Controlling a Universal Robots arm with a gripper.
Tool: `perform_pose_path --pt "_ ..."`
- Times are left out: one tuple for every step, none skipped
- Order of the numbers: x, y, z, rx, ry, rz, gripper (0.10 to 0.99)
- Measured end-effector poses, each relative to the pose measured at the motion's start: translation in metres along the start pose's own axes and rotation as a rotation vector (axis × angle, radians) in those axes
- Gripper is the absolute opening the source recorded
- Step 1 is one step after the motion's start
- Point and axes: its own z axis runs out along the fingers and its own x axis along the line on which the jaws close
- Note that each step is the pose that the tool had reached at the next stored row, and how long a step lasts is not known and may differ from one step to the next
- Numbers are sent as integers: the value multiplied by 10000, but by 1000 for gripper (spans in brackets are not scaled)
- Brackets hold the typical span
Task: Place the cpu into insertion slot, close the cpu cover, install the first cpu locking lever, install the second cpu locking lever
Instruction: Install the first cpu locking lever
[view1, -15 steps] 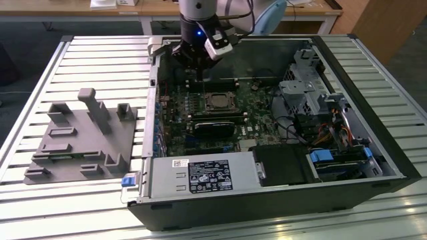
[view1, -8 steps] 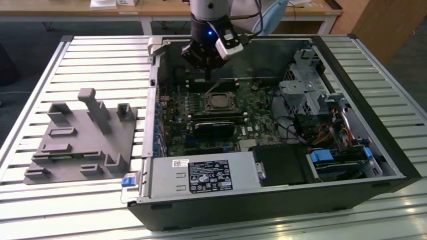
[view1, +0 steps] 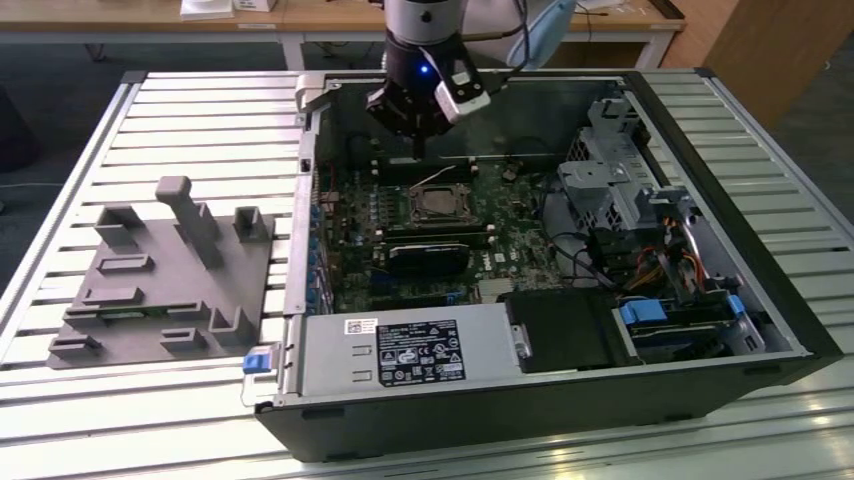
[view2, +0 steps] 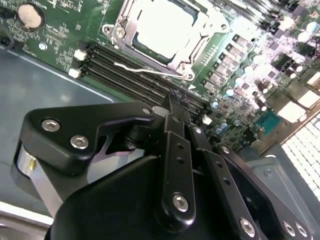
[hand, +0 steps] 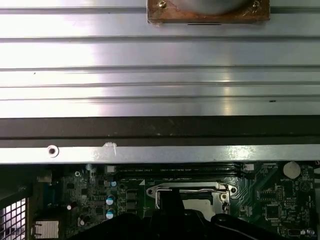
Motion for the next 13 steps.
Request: perform_pose_path --pt "-1 -1 6 1 1 1 106" --pt "-4 -2 16 3 3 0 106" --pt "-14 -2 30 6 3 -8 106" --pt "-35 -3 45 9 6 -35 106" --pt "-53 -3 58 11 10 -89 106" --pt "-64 -4 66 10 15 -173 106" --pt "-75 -4 73 9 22 -258 106" --pt "-88 -4 84 7 25 -300 106" --pt "-95 -5 95 7 27 -303 106" --pt "-105 -5 105 6 25 -302 106" --pt "-116 -5 116 5 25 -302 106" --pt "-124 -6 125 6 26 -302 106" --pt "-135 -6 133 6 25 -302 106"
